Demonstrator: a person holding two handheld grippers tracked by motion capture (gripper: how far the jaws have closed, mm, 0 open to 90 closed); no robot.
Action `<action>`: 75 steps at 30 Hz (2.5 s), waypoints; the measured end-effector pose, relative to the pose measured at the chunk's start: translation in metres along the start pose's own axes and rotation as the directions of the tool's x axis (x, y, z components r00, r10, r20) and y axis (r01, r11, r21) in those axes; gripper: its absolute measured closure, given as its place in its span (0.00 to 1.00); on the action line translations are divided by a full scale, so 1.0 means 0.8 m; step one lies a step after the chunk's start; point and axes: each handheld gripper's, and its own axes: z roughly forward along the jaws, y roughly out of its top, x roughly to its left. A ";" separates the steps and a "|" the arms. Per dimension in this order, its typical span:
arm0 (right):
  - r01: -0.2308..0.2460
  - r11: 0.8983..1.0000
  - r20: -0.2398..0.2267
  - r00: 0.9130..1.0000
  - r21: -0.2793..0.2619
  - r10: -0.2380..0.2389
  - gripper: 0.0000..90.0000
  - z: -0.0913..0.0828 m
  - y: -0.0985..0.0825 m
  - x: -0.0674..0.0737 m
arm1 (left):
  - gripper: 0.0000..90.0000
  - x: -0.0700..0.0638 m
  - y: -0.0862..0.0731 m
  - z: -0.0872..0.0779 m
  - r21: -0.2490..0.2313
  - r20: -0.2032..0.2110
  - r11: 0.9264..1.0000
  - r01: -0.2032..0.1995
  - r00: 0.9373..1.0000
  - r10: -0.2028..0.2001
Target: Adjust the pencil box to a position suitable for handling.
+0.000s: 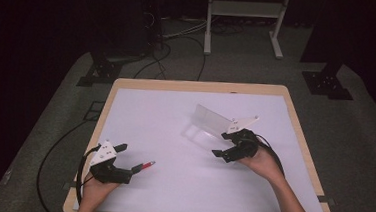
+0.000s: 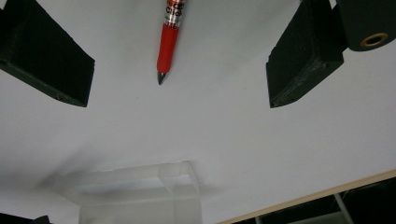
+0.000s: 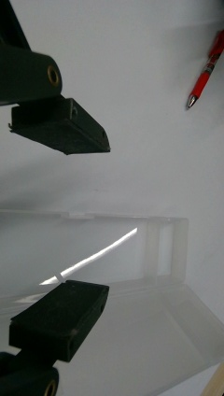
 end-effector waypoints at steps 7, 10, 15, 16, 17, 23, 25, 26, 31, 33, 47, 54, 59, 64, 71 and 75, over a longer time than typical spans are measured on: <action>0.004 1.000 -0.007 1.000 0.019 -0.003 0.30 0.015 0.006 -0.002 | 0.08 0.000 0.000 0.001 0.002 0.002 1.000 -0.001 1.000 0.001; 0.003 0.999 -0.012 1.000 0.040 -0.003 0.32 0.026 0.007 -0.004 | 0.08 0.000 0.000 0.000 0.003 0.002 1.000 -0.001 1.000 0.001; 0.006 0.998 -0.019 1.000 0.062 -0.004 0.36 0.037 0.006 -0.008 | 0.08 0.000 0.000 0.000 0.002 0.002 1.000 -0.001 1.000 0.001; -0.001 0.997 -0.018 1.000 0.071 0.002 0.39 0.042 0.005 -0.009 | 0.08 0.000 0.000 0.000 0.002 0.004 1.000 -0.001 1.000 0.001; -0.001 0.997 -0.018 1.000 0.071 0.002 0.39 0.042 0.005 -0.009 | 0.08 0.000 0.000 0.000 0.002 0.004 1.000 -0.001 1.000 0.001; 0.005 0.996 -0.029 1.000 0.089 -0.003 0.47 0.054 0.007 -0.013 | 0.08 0.000 0.000 0.000 0.002 0.004 1.000 0.000 1.000 0.000; 0.011 0.995 -0.033 0.999 0.095 -0.007 0.49 0.056 0.007 -0.013 | 0.08 0.000 0.000 0.000 0.002 0.003 1.000 0.000 1.000 0.000; 0.004 0.995 -0.033 0.999 0.103 0.000 0.50 0.058 0.007 -0.012 | 0.08 0.000 0.000 0.000 0.001 0.004 1.000 0.001 1.000 -0.001; 0.011 0.993 -0.037 0.999 0.117 -0.006 0.55 0.065 0.005 -0.015 | 0.08 0.000 0.000 0.000 -0.001 0.005 1.000 0.002 1.000 -0.002; 0.006 0.992 -0.037 0.999 0.126 -0.001 0.58 0.068 0.005 -0.016 | 0.08 0.000 0.000 0.000 -0.001 0.005 1.000 0.002 1.000 -0.002; 0.027 0.987 -0.045 0.999 0.158 -0.020 0.74 0.083 0.002 -0.016 | 0.08 0.001 0.000 -0.002 -0.007 0.005 1.000 0.007 1.000 -0.007; 0.039 0.983 -0.046 0.998 0.180 -0.031 0.83 0.087 0.001 -0.015 | 0.08 0.001 0.000 -0.002 -0.009 0.005 1.000 0.010 1.000 -0.009; 0.051 0.982 -0.050 0.998 0.182 -0.042 0.88 0.090 0.000 -0.016 | 0.08 0.001 0.000 -0.003 -0.012 0.005 1.000 0.013 1.000 -0.013; 0.059 0.981 -0.056 0.997 0.185 -0.049 0.92 0.090 0.000 -0.014 | 0.08 0.002 0.000 -0.003 -0.017 0.007 1.000 0.016 1.000 -0.016; 0.093 0.979 -0.064 0.995 0.182 -0.082 0.95 0.090 0.000 -0.012 | 0.08 0.002 0.000 -0.003 -0.018 0.010 1.000 0.018 1.000 -0.017; 0.122 0.975 -0.060 0.992 0.183 -0.113 0.96 0.089 0.000 -0.012 | 0.08 0.002 0.000 -0.004 -0.019 0.010 1.000 0.019 1.000 -0.019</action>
